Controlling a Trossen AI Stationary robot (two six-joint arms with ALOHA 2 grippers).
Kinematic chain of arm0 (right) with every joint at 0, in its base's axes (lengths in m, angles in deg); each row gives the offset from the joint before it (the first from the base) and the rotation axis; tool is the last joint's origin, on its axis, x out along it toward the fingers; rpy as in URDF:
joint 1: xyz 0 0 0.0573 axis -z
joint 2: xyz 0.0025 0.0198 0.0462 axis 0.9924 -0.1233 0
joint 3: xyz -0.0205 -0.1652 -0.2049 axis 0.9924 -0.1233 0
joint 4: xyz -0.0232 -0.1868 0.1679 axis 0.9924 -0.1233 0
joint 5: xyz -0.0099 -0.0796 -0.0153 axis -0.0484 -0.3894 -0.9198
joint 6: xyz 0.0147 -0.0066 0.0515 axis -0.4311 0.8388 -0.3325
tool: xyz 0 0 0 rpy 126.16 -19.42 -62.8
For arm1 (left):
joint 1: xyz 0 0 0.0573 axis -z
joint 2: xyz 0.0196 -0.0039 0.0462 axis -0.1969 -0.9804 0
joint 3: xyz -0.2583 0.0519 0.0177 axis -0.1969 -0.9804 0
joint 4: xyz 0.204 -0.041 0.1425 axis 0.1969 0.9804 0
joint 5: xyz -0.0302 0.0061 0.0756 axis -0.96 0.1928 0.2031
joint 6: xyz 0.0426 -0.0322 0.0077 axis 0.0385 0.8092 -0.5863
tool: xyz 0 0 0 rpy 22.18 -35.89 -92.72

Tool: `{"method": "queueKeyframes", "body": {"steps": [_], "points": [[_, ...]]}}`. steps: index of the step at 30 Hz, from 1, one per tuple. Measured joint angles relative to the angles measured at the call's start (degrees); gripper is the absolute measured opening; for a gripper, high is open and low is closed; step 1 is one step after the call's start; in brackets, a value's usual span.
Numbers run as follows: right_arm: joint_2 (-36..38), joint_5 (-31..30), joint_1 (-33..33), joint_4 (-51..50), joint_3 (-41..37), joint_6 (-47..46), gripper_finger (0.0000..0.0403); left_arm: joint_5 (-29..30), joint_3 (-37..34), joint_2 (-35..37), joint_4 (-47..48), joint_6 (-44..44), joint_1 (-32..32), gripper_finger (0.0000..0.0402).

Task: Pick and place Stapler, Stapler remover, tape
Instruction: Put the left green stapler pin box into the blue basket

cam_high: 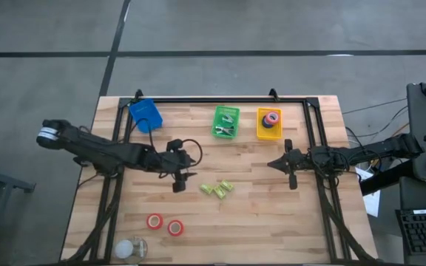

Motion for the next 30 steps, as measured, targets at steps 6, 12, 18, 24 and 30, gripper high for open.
{"method": "queueKeyframes", "body": {"steps": [6,12,18,24,30], "points": [[0.0,0.0,0.0,0.0,0.0,0.0,0.0009,-0.3,-0.3,2.7,4.3,2.9,0.8,0.0220],[0.0,0.0,0.0,0.0,0.0,0.0,0.0009,0.4,-0.3,4.7,4.3,3.6,0.8,0.0220],[0.0,0.0,0.0,0.0,0.0,0.0,0.0009,2.3,-0.3,4.9,3.9,3.2,0.8,0.0220],[0.0,0.0,0.0,0.0,0.0,0.0,0.0009,3.9,-0.3,4.8,3.3,2.0,0.8,0.0220],[0.0,0.0,0.0,0.0,0.0,0.0,0.0009,4.4,-0.1,5.4,2.7,1.8,0.8,0.0220]]}}
